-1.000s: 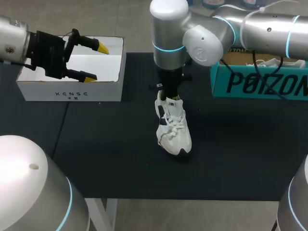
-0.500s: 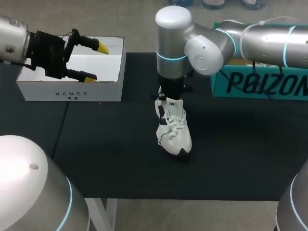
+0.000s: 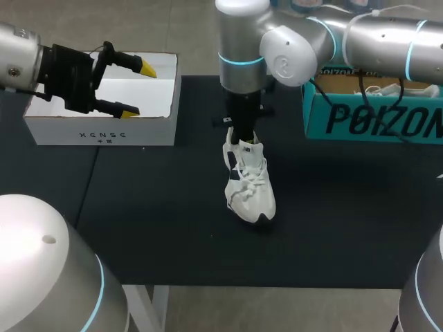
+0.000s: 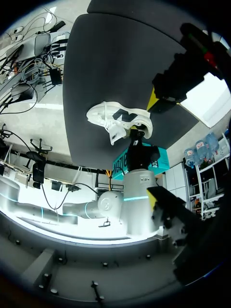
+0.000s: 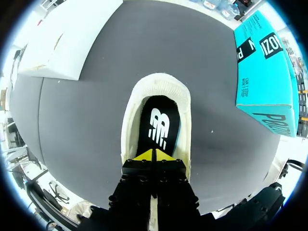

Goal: Take the shoe out of the shoebox, open the shoe tongue, remove and reinsert the insole, then place the shoe into the shoebox

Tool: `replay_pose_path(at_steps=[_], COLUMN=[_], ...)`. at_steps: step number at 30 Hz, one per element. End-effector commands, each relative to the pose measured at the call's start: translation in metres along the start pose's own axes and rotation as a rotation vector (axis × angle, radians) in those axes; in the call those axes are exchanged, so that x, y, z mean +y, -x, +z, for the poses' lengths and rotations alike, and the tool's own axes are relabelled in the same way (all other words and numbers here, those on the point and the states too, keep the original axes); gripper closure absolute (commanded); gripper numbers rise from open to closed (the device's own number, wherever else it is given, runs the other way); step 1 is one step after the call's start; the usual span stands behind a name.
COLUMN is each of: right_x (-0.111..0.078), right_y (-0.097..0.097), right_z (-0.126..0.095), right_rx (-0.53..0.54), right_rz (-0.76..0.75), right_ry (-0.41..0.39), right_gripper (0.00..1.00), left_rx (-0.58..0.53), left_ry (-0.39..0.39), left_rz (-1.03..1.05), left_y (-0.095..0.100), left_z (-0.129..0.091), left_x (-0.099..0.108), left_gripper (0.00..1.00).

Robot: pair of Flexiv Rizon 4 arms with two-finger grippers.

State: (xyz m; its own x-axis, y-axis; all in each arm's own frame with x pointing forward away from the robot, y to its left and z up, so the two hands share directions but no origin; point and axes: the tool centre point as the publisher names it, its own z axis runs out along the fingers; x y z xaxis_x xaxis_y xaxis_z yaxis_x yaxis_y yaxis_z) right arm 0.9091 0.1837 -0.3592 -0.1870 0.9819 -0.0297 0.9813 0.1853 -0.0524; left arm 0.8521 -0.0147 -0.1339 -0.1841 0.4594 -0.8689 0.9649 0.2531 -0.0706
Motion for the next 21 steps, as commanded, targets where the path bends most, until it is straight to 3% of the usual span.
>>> replay_pose_path(at_steps=[1,10,11,13,14,15,19,21], right_x=[0.001,-0.007,-0.007,-0.008,-0.010,-0.013,-0.016,-0.014], right_y=[-0.005,-0.003,-0.002,0.000,0.000,-0.002,-0.002,0.002], right_z=[-0.005,0.004,0.005,0.005,0.005,0.002,-0.001,-0.001], right_rx=[-0.019,-0.043,-0.042,-0.038,-0.036,-0.035,-0.033,-0.030], right_rz=[0.018,0.050,0.052,0.054,0.055,0.055,0.060,0.064], right_ry=[-0.019,-0.060,-0.063,-0.067,-0.069,-0.070,-0.072,-0.071], right_gripper=[1.00,1.00,0.96,0.60,0.51,0.25,0.00,0.00], left_rx=[0.001,0.001,0.001,0.001,0.001,0.001,0.001,0.001], left_ry=[-0.001,-0.001,-0.001,-0.001,-0.001,-0.001,-0.001,-0.001], left_rz=[0.001,0.001,0.001,0.001,0.001,0.001,0.001,0.001], left_y=[0.000,0.000,0.000,0.000,0.000,0.000,0.000,0.000], left_z=[0.001,0.001,0.001,0.001,0.001,0.001,0.001,0.001], left_x=[0.001,0.001,0.001,0.001,0.001,0.001,0.001,0.001], left_gripper=[0.00,0.00,0.00,0.00,0.00,0.00,0.00,0.00])
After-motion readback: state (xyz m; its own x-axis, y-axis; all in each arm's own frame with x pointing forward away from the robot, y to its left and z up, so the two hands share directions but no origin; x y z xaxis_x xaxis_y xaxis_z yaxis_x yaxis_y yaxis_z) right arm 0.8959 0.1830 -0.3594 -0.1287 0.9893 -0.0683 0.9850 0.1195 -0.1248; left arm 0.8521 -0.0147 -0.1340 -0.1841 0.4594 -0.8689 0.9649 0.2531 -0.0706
